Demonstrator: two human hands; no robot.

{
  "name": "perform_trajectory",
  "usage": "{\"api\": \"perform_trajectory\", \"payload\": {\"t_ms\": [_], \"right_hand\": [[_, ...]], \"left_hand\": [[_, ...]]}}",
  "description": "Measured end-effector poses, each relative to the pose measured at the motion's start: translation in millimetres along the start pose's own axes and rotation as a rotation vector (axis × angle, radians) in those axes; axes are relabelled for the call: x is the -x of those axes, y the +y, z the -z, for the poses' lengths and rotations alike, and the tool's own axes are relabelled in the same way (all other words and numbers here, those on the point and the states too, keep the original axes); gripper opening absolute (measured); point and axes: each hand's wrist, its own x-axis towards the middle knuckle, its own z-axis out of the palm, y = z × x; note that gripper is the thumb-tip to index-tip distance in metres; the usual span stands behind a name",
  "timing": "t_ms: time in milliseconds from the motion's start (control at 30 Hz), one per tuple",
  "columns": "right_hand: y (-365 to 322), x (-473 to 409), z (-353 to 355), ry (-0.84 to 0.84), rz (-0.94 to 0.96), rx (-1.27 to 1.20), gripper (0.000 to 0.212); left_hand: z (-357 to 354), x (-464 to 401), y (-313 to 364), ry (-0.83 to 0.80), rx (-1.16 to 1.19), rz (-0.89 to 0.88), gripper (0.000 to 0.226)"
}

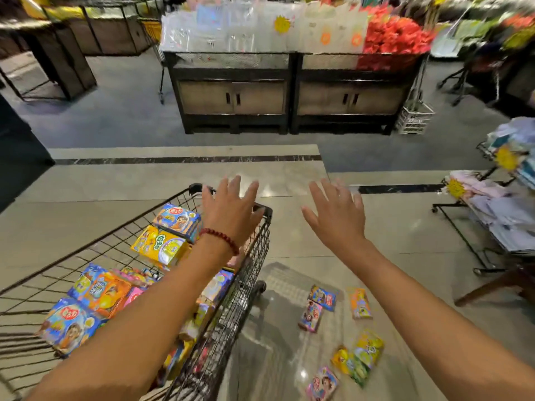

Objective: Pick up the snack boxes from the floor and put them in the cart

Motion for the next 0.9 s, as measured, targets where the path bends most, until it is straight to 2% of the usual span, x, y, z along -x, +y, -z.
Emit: {"api": "perform_trajectory", "payload": {"t_ms": [167,367,500,667,800,900], "right_hand": [[65.7,11.6,37.2,0.066,-0.039,0.058,0.057],[182.4,43.6,13.4,0.059,-0.009,0.095,0.056],[261.2,83.5,-31.3,0.01,0.068,0.049,0.057],[338.1,141.0,-96.3,-0.101,0.05,0.0,0.053],[359.5,181.5,-169.8,-0.251,0.065,-0.057,0.049],[360.5,215.2,-240.5,-0.383,0.062,-0.065,0.055]], "left_hand": [[22.7,-8.9,61.1,0.051,-0.057,-0.057,0.059],[-3.5,5.1,164.1,0.017,0.004,-0.033,0.059],[-51.2,28.9,234.4,-0.116,0.01,0.043,0.06],[-122.8,75.4,290.4,-0.314,0.048,0.108,0.06],[-192.6,128.1,305.2,-0.495,0.038,0.189,0.063],[-260.0,162.2,314.2,-0.65,0.054,0.219,0.069]]}}
